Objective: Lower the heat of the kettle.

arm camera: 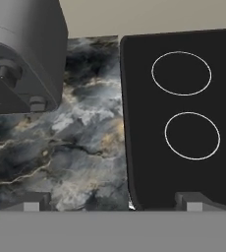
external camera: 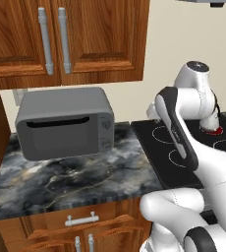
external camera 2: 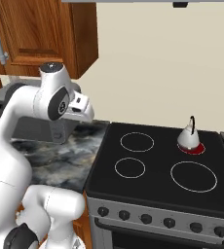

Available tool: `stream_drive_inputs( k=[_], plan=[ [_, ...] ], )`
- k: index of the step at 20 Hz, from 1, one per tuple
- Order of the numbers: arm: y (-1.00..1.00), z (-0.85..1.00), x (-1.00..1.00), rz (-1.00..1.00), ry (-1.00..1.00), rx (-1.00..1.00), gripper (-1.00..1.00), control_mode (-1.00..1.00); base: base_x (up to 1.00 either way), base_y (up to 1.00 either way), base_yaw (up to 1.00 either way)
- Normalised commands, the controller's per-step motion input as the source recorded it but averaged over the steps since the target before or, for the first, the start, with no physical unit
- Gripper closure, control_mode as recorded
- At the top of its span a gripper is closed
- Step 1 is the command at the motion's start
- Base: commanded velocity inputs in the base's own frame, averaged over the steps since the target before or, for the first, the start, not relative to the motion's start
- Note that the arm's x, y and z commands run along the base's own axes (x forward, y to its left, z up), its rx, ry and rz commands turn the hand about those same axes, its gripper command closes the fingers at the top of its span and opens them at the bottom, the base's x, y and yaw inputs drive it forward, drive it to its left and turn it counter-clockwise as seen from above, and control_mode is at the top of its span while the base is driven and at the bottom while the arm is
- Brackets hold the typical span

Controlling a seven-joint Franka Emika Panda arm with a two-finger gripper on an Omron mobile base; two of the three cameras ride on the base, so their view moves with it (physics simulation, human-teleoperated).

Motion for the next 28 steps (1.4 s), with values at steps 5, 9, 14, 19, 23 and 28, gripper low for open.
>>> stream_drive_inputs(
  k=[5,9,14,19,23,28],
  plan=[
    [-0.67,-0.33,-0.42,-0.13,0.00,0.15,-1.00,-1.00,0.00,0.00,0.00],
    [-0.96,-0.57,-0.66,-0.20,0.00,0.29,-1.00,-1.00,0.00,0.00,0.00],
    [-0.94,-0.70,-0.65,-0.23,0.00,0.30,-1.00,-1.00,0.00,0.00,0.00],
    [-0.55,-0.81,-0.49,-0.17,0.04,0.11,-1.00,-1.00,0.00,0.00,0.00],
    [-0.33,-0.99,-0.40,-0.10,0.09,0.00,-1.00,-1.00,0.00,0.00,0.00],
    [-0.17,-0.74,-0.10,-0.03,0.04,-0.01,-1.00,-1.00,0.00,0.00,0.00]
  ],
)
